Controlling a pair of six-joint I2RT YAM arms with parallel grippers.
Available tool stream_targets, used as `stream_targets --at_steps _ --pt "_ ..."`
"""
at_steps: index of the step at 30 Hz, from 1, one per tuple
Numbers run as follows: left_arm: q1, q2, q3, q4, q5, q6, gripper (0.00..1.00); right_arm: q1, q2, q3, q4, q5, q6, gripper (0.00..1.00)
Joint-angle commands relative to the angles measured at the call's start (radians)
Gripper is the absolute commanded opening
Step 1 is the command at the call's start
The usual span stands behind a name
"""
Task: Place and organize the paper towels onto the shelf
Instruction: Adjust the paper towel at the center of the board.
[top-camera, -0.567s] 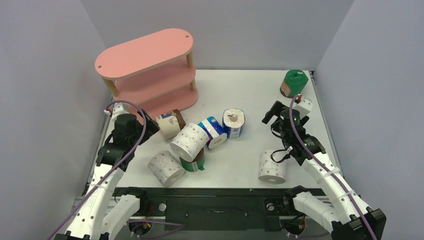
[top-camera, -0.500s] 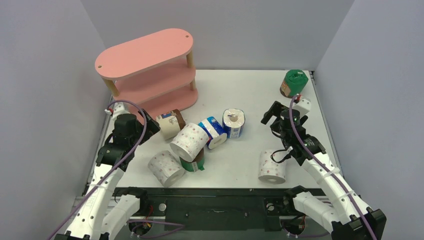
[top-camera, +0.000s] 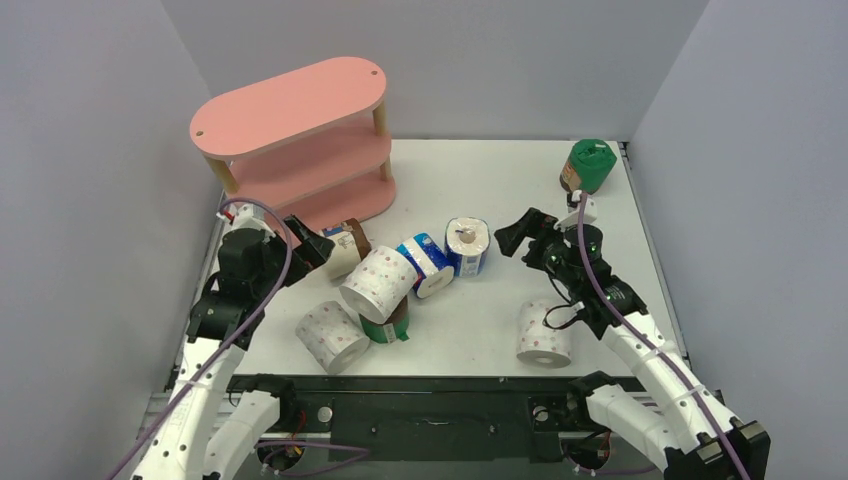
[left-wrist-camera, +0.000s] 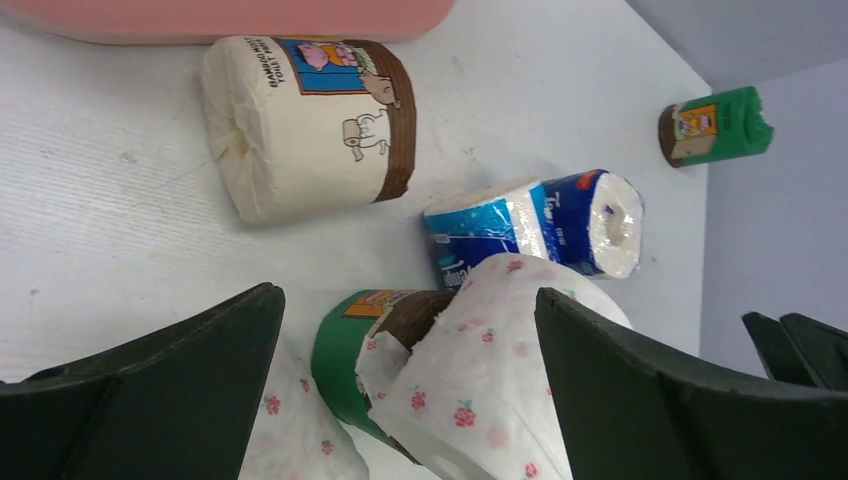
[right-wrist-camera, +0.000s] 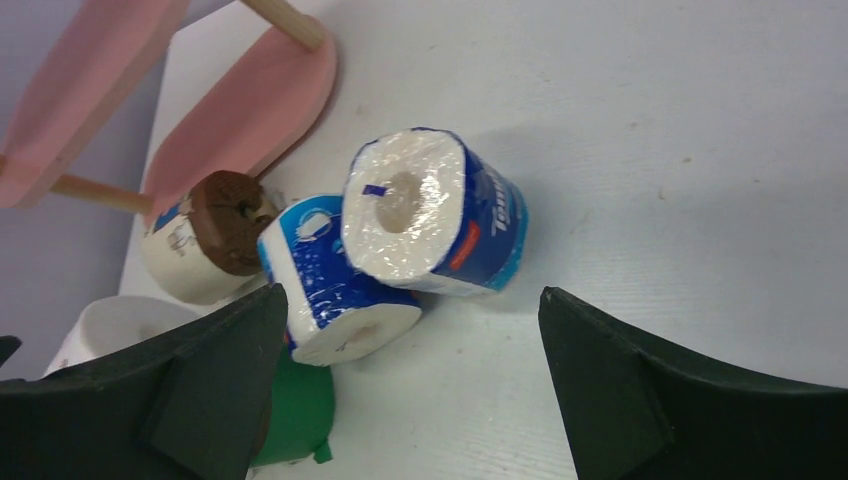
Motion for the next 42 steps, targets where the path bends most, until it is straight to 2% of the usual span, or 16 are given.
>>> stream_targets --at_steps 1,7,11,20,28,37,42 --pt "0.002 -0.076 0.001 0.044 0.093 -0.036 0.96 0.031 0.020 -0.004 0.213 -0.195 0.042 0.92" --pt "-0.003 -0.128 0.068 -0.029 0.137 -0.092 0.96 0.195 0.146 0.070 0.286 -0.201 0.014 0.92" --pt "-0.009 -0.140 0.072 -0.053 0.215 -0.150 0.96 0.252 0.256 0.113 0.344 -0.220 0.031 0.92" --pt "-0.052 -0.250 -0.013 -0.139 0.260 -0.237 0.96 0.269 0.377 0.175 0.468 -0.297 0.092 0.92" --pt "-0.092 -0.330 -0.103 -0.082 0.351 -0.298 0.96 0.275 0.444 0.182 0.565 -0.394 0.139 0.91" --pt "-0.102 -0.336 -0.194 0.039 0.419 -0.373 0.96 0.320 0.511 0.198 0.573 -0.398 0.138 0.86" --pt "-0.113 -0.321 -0.194 0.060 0.425 -0.371 0.96 0.340 0.527 0.194 0.584 -0.395 0.141 0.86"
